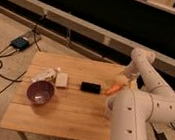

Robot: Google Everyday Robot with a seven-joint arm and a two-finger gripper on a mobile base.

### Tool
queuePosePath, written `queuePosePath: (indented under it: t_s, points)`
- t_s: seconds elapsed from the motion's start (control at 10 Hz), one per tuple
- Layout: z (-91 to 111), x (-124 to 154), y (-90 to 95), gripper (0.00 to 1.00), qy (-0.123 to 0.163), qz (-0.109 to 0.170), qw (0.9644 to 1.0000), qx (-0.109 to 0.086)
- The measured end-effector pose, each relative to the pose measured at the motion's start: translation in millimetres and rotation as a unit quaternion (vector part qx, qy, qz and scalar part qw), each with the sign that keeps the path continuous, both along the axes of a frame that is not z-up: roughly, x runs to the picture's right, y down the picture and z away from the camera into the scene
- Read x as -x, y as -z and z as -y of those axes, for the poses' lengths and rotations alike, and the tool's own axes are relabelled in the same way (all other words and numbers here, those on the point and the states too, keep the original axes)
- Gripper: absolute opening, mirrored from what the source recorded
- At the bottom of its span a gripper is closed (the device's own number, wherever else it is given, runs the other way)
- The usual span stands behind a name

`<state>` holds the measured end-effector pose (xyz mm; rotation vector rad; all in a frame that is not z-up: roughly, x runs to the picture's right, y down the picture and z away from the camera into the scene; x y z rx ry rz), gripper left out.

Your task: Drag the pepper across the table

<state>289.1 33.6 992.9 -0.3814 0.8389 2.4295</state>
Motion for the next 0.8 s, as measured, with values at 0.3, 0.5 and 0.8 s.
queuePosePath:
  t_s: [0.3,0.5,0.8]
  points:
    - [-1.2,-0.3,-2.7,0.45,0.006,0.000,1.0000,0.001]
    - [-0.9,-1.2,-2.7,0.28,0.007,0.000,1.0000,0.001]
    - [-1.0,-2.8,-3.2,0.00,0.009,-0.001,1.0000,0.001]
